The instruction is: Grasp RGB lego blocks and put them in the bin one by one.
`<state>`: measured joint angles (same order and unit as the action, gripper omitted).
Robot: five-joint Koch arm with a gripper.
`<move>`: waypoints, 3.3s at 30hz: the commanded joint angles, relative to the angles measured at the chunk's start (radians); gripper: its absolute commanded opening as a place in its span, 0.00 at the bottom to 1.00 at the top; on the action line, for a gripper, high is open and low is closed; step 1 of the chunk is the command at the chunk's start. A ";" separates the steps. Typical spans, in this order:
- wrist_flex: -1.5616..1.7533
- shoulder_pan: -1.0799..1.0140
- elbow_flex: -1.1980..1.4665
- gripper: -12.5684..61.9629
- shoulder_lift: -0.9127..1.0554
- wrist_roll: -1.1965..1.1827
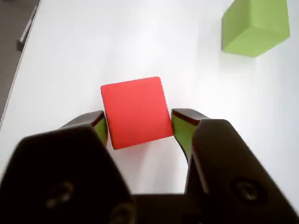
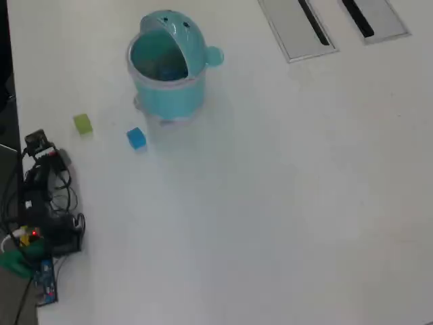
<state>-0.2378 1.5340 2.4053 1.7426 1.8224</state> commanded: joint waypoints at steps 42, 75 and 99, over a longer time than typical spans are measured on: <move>0.239 -0.385 -0.746 0.19 0.018 -0.293; -0.373 -0.746 -2.313 0.43 -0.940 -0.347; -0.778 -0.667 -2.611 0.59 -0.980 -0.331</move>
<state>-0.9956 0.8452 -0.1212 0.6857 1.5048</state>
